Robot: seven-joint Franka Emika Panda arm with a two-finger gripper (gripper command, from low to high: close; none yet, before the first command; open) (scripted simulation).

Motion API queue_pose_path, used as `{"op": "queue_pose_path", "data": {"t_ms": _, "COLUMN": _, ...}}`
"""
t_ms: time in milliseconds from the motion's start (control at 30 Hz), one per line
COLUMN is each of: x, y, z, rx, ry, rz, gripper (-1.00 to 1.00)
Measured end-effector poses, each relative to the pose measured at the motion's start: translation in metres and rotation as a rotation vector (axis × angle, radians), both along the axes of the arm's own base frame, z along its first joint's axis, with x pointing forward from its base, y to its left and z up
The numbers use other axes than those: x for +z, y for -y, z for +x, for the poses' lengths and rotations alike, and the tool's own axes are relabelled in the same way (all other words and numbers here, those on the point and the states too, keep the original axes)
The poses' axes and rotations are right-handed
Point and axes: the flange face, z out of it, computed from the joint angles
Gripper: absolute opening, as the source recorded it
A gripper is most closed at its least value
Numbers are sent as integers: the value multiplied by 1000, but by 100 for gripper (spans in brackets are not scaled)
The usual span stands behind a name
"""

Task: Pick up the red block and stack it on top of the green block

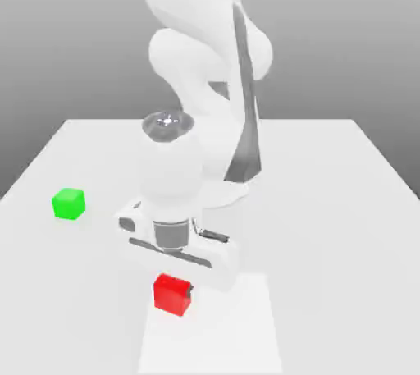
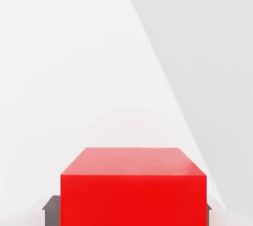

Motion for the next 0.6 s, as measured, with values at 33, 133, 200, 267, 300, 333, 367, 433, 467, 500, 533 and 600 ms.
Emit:
{"op": "queue_pose_path", "data": {"t_ms": 33, "x": 9, "y": 0, "z": 0, "rx": 0, "ry": 0, "rz": 0, "gripper": -100}}
{"op": "queue_pose_path", "data": {"t_ms": 133, "x": 35, "y": 2, "z": -2, "rx": -7, "ry": -1, "rz": -3, "gripper": -100}}
{"op": "queue_pose_path", "data": {"t_ms": 200, "x": 44, "y": 22, "z": -7, "rx": -71, "ry": 0, "rz": -16, "gripper": -100}}
{"op": "queue_pose_path", "data": {"t_ms": 267, "x": 51, "y": 56, "z": -18, "rx": -181, "ry": 1, "rz": -31, "gripper": -100}}
{"op": "queue_pose_path", "data": {"t_ms": 300, "x": 54, "y": 68, "z": -22, "rx": -221, "ry": 2, "rz": -37, "gripper": -100}}
{"op": "queue_pose_path", "data": {"t_ms": 333, "x": 57, "y": 79, "z": -27, "rx": -260, "ry": 3, "rz": -43, "gripper": -100}}
{"op": "queue_pose_path", "data": {"t_ms": 367, "x": 60, "y": 89, "z": -32, "rx": -300, "ry": 4, "rz": -49, "gripper": -100}}
{"op": "queue_pose_path", "data": {"t_ms": 433, "x": 66, "y": 111, "z": -45, "rx": -384, "ry": 6, "rz": -60, "gripper": -100}}
{"op": "queue_pose_path", "data": {"t_ms": 467, "x": 69, "y": 122, "z": -52, "rx": -429, "ry": 7, "rz": -64, "gripper": -100}}
{"op": "queue_pose_path", "data": {"t_ms": 500, "x": 71, "y": 133, "z": -59, "rx": -474, "ry": 8, "rz": -68, "gripper": -100}}
{"op": "queue_pose_path", "data": {"t_ms": 533, "x": 74, "y": 144, "z": -67, "rx": -519, "ry": 8, "rz": -71, "gripper": -100}}
{"op": "queue_pose_path", "data": {"t_ms": 600, "x": 78, "y": 164, "z": -84, "rx": -609, "ry": 10, "rz": -76, "gripper": -100}}
